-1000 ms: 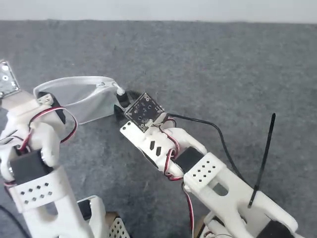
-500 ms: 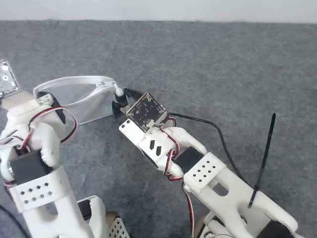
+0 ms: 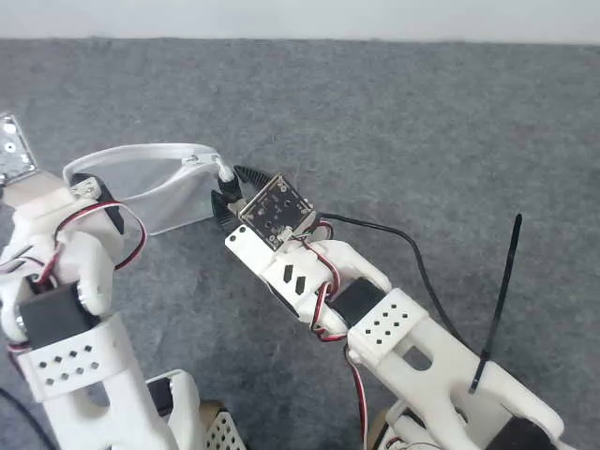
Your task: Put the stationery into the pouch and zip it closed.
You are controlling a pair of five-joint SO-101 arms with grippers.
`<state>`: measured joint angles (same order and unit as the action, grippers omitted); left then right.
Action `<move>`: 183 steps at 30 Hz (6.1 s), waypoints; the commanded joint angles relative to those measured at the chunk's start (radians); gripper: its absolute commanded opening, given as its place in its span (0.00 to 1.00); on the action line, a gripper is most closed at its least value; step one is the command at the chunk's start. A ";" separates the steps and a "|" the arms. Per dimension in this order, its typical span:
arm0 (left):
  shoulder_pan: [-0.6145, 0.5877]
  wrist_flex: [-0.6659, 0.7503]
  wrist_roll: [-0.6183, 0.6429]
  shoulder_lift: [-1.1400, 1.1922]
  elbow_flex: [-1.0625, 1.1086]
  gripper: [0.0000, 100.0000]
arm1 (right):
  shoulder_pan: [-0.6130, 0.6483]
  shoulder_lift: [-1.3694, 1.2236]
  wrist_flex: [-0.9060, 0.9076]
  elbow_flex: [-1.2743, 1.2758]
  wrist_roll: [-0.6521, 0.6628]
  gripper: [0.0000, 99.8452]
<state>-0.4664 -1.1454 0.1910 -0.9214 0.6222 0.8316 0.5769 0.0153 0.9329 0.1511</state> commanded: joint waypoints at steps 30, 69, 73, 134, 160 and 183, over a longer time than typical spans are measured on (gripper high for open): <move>0.018 0.008 -0.008 0.002 0.007 0.02 | 0.028 0.315 0.271 0.031 0.143 0.01; 0.681 -0.434 -0.281 0.000 -0.386 0.29 | 0.239 0.860 0.871 0.040 0.318 0.01; 0.680 -0.529 -0.331 0.000 -0.470 0.29 | 0.162 0.860 0.869 0.040 0.305 0.01; 0.956 -0.025 -0.411 -0.531 0.344 0.19 | -0.047 1.098 1.067 0.075 0.069 0.01; 0.953 -0.040 -0.241 -0.531 0.346 0.01 | -0.162 1.090 0.938 0.075 -0.040 0.01; 0.950 -0.054 -0.282 -0.532 0.384 0.01 | -0.377 1.087 0.668 0.195 -0.143 0.01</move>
<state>0.4895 -1.1853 -0.0821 -1.4477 1.0012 0.5017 1.6724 0.7089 1.1339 0.0146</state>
